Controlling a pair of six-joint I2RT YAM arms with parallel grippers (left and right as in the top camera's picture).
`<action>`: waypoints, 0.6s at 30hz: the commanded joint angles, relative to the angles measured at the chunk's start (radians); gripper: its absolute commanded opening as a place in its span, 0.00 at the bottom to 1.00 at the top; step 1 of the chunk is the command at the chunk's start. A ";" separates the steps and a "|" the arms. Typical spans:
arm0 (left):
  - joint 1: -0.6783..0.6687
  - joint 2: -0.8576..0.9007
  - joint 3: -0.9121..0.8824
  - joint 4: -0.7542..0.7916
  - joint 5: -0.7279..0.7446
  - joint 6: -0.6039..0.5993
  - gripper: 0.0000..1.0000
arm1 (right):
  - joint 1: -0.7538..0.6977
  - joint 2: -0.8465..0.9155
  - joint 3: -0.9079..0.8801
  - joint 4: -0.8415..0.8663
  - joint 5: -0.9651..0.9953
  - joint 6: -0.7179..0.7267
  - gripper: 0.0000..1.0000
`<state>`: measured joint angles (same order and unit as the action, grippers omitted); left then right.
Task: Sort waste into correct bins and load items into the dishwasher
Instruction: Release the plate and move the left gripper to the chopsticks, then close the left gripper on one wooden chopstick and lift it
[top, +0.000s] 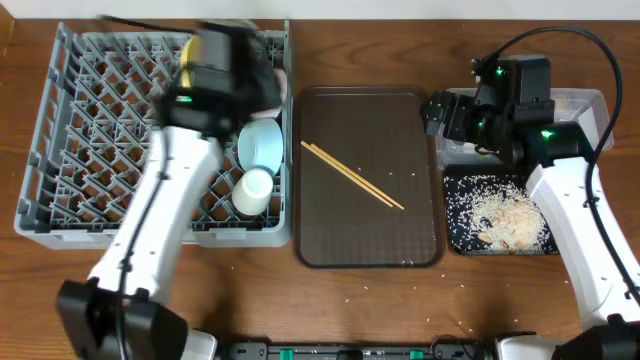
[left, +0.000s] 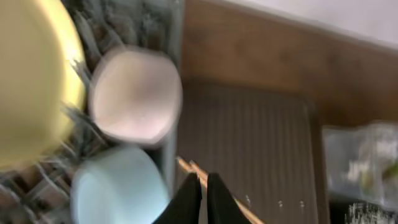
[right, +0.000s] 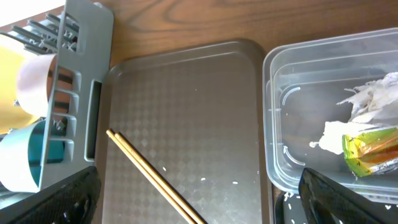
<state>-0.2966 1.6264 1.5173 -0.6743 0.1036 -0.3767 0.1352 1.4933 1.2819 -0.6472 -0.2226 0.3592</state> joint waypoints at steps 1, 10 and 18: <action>-0.130 0.067 0.009 -0.065 -0.234 -0.219 0.08 | 0.003 -0.002 0.012 0.000 0.009 0.000 0.99; -0.305 0.301 0.009 0.072 -0.288 -0.394 0.27 | 0.003 -0.002 0.012 0.000 0.009 0.000 0.99; -0.306 0.422 0.009 0.081 -0.241 -0.625 0.30 | 0.003 -0.002 0.012 0.000 0.009 0.000 0.99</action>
<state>-0.6048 2.0079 1.5169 -0.5941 -0.1478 -0.8707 0.1352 1.4933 1.2819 -0.6472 -0.2230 0.3588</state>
